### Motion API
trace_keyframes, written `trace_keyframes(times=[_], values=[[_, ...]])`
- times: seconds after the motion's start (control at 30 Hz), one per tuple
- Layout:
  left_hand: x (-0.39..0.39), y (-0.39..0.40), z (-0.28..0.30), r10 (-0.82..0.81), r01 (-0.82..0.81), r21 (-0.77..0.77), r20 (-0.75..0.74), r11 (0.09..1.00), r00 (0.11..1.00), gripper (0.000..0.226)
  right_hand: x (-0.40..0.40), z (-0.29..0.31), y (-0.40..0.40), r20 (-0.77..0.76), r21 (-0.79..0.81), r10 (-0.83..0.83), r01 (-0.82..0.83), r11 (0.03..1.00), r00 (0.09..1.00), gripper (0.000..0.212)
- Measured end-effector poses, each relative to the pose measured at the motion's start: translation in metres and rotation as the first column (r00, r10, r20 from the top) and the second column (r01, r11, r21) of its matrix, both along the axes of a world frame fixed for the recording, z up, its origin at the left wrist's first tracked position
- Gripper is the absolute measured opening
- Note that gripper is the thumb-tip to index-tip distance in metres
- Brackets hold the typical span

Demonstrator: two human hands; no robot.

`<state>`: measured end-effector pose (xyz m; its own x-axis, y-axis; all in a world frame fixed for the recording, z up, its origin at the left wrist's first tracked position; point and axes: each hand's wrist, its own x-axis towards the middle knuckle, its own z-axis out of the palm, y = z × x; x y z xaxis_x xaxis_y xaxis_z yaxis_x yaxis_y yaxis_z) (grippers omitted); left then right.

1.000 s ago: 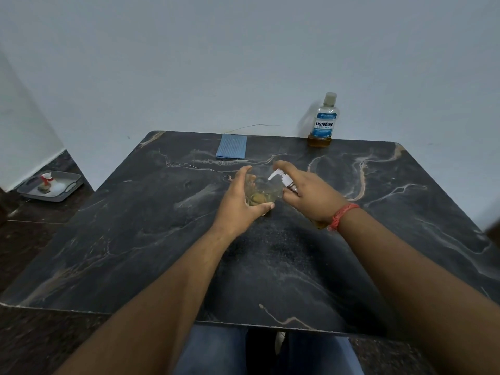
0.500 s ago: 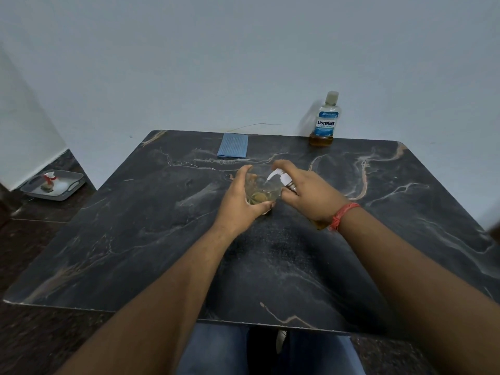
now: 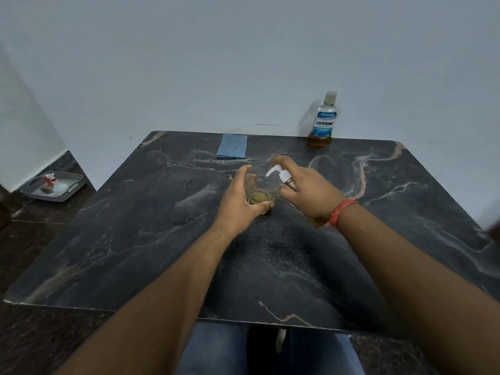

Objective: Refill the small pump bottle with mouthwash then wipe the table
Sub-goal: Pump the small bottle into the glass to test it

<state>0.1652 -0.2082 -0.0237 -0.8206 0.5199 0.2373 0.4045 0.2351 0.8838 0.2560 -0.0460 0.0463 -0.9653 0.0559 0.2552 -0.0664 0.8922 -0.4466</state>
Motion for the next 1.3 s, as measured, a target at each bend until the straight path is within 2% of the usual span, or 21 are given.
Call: trace_keyframes(times=[0.17,0.47,0.63,0.8,1.03,1.3], values=[[0.000,0.000,0.001,0.000,0.000,-0.014,-0.004,1.000,1.000,0.102,0.001,0.001,-0.001,0.014,0.004,-0.011,0.011,1.000,1.000,0.042],[0.002,-0.002,0.006,-0.007,0.008,-0.013,0.019,1.000,1.000,0.103,0.007,-0.002,0.000,-0.028,-0.054,-0.025,0.024,0.998,0.999,0.064],[0.001,-0.005,0.006,-0.006,0.006,0.001,0.090,1.000,0.996,0.099,0.012,-0.011,0.002,-0.088,-0.162,-0.090,0.075,0.984,0.992,0.065],[0.000,-0.005,0.005,-0.017,0.018,-0.003,0.127,1.000,0.992,0.097,0.011,-0.021,0.018,-0.149,-0.360,-0.157,0.095,0.928,0.976,0.064],[0.002,-0.005,0.006,-0.031,0.029,0.013,0.151,0.999,0.988,0.096,0.014,-0.024,0.031,-0.118,-0.513,-0.300,0.200,0.835,0.947,0.051],[0.002,-0.005,0.007,-0.033,0.032,0.008,0.153,0.999,0.988,0.096,0.018,-0.036,0.043,-0.134,-0.516,-0.277,0.172,0.840,0.951,0.049]])
